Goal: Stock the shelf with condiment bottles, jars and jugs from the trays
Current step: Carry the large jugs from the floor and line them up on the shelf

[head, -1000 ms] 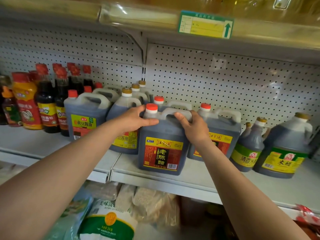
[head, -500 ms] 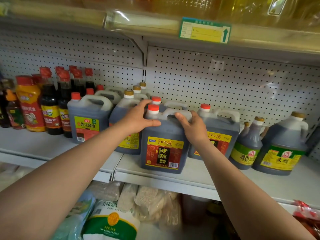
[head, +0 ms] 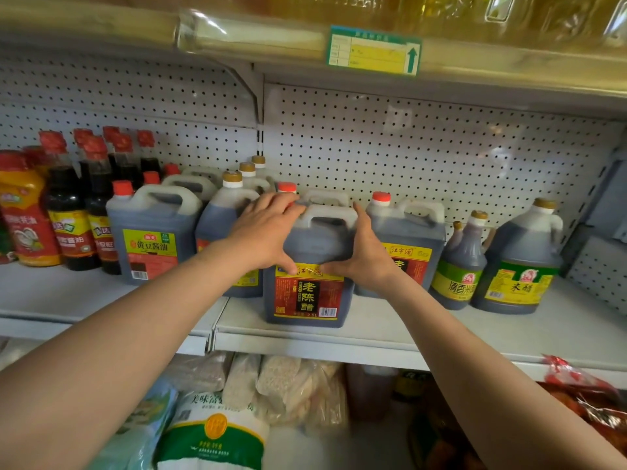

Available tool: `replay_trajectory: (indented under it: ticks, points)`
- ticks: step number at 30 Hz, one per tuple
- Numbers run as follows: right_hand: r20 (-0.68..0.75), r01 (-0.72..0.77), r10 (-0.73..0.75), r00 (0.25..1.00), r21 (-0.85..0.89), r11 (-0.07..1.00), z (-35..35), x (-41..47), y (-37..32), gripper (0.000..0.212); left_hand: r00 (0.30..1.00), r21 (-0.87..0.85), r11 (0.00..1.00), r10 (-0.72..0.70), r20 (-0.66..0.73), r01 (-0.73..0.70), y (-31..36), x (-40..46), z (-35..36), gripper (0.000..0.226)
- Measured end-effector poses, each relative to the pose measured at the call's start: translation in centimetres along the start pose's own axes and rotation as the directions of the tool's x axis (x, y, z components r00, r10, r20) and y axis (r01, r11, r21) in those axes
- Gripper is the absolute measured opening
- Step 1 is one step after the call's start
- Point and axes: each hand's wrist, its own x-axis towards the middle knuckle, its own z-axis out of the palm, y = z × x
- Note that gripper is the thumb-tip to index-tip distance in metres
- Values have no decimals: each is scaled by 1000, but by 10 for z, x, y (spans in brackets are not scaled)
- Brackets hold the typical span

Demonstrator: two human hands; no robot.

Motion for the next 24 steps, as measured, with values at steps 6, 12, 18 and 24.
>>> replay_trajectory:
  ticks: [6, 12, 18, 24]
  points:
    - [-82, -24, 16, 997, -97, 995, -3, 8, 3, 106, 999, 119, 992, 37, -30, -33, 4, 4, 0, 112]
    - [-123, 10, -24, 992, -118, 993, 2, 18, 7, 104, 998, 118, 992, 50, -32, -46, -4, 17, 4, 110]
    - [-114, 11, -24, 993, -113, 994, 0, 30, 12, 105, 999, 103, 994, 48, -7, -47, -7, 28, 3, 108]
    - [-112, 24, -39, 993, -138, 990, 2, 36, 19, 108, 999, 133, 991, 36, -28, -32, -6, 30, 9, 105]
